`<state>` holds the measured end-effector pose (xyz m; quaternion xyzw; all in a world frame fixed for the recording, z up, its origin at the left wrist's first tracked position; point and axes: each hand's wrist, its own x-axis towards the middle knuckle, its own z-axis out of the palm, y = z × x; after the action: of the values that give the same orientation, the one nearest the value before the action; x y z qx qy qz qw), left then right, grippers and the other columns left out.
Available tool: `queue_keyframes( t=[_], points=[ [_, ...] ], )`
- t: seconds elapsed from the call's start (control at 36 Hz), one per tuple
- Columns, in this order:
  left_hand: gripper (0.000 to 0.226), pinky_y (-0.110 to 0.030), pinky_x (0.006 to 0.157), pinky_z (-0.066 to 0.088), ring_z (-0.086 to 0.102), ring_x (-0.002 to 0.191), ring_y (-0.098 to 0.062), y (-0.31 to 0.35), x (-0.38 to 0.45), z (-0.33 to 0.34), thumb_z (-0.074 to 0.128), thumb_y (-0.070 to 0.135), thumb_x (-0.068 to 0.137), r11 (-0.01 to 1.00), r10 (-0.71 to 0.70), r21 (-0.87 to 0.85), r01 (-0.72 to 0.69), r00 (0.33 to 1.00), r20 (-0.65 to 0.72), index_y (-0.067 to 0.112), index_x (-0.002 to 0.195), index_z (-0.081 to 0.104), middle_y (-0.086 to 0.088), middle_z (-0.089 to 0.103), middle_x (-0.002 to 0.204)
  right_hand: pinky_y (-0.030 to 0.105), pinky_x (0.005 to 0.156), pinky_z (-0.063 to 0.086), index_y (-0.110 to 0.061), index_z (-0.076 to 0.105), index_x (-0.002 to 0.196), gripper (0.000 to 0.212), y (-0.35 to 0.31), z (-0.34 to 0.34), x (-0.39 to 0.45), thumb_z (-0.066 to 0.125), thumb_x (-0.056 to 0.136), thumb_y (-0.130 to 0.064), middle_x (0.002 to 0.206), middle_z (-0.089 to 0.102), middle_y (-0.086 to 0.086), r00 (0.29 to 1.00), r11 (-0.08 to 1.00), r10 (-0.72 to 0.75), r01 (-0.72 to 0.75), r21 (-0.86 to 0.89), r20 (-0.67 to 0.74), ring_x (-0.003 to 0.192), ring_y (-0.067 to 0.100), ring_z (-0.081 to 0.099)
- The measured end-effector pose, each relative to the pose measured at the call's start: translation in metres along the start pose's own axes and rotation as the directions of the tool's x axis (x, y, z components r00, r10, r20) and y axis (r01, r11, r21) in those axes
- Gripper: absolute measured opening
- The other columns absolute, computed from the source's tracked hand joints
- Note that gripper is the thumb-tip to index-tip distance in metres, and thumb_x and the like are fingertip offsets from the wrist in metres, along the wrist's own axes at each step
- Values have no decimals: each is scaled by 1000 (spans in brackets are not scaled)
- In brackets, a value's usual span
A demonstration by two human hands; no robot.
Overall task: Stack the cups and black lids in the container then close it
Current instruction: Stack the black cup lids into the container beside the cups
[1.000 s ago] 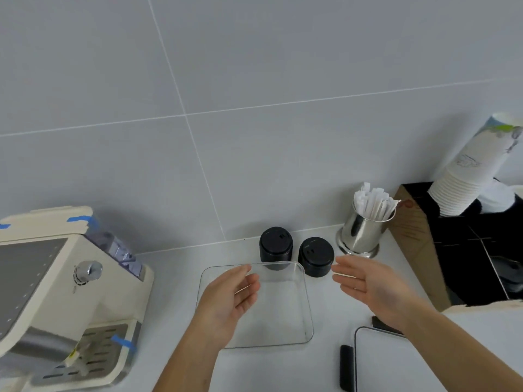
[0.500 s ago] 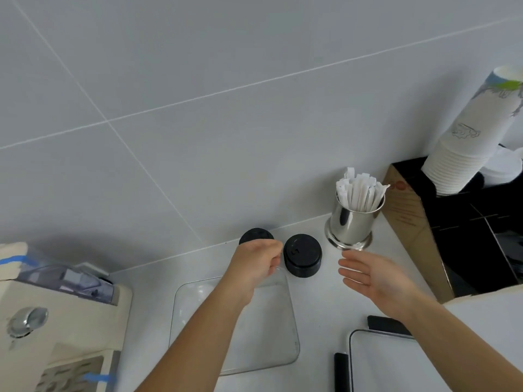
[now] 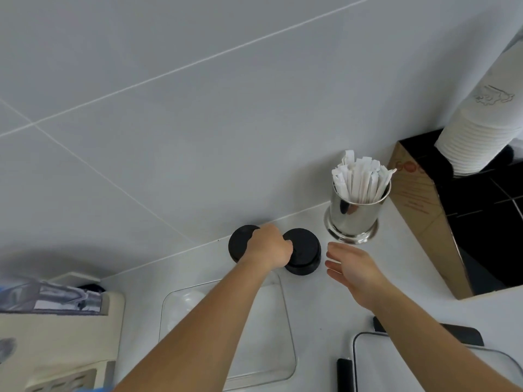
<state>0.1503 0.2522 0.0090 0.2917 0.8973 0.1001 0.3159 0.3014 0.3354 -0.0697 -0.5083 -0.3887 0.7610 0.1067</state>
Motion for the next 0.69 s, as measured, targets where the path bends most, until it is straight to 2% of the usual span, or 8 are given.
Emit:
queue_keyframes(
  t=[0.11,0.17,0.25,0.39,0.47,0.53,0.61,0.69],
  points=[
    [38,-28,56,42,53,68,-27,1,5,6,53,22,95,999,7,47,-9,999,48,11,62,35,-11,53,65,34,84,47,-15,57,115,23,0,0,8,59,93,-20,108,62,2,1000,1000,7,-7,4,-1,98,19,61],
    [35,-28,57,42,58,79,-33,1,8,10,54,22,94,998,-2,55,-1,998,59,11,64,38,-14,59,74,34,83,47,-14,60,101,10,-1,0,11,59,92,-20,105,62,2,1000,1000,16,-16,0,3,96,18,61],
    [34,-28,49,36,52,65,-24,-1,13,15,56,23,92,998,-11,56,7,997,73,11,64,41,-4,49,62,34,83,48,-19,60,89,2,-2,0,15,61,91,-20,100,62,3,1000,1000,22,-22,4,2,95,20,61],
    [30,-26,45,32,48,56,-16,-1,20,21,59,27,89,999,-35,22,34,997,67,11,68,45,-2,50,63,36,88,48,-15,65,89,6,-1,2,20,60,90,-17,95,64,5,999,1000,16,-15,-28,45,91,21,61],
    [33,-26,45,32,46,53,-15,0,21,24,59,27,90,999,-38,9,37,997,67,12,65,42,-2,48,61,38,96,47,-11,66,104,16,-1,5,20,58,91,-17,108,68,7,998,999,3,1,-53,64,102,22,62],
    [33,-26,44,32,46,54,-16,1,20,24,59,26,90,999,-38,0,38,996,80,10,66,43,-2,47,61,39,97,46,-11,66,108,20,-2,7,18,60,91,-19,114,68,9,998,997,-9,14,-79,61,107,24,62],
    [30,-27,45,33,50,63,-21,2,22,27,61,29,89,999,-36,-28,39,994,103,9,72,46,-2,47,63,45,99,47,-18,70,93,7,-2,9,14,67,88,-21,111,68,16,997,986,-58,66,-154,53,105,30,62],
    [29,-27,45,33,51,67,-22,3,25,29,62,31,90,999,-36,-33,40,992,123,8,77,48,-3,49,66,39,90,50,-19,73,89,7,-1,8,14,71,83,-22,100,72,13,989,954,-133,145,-262,60,87,23,63]
  ],
)
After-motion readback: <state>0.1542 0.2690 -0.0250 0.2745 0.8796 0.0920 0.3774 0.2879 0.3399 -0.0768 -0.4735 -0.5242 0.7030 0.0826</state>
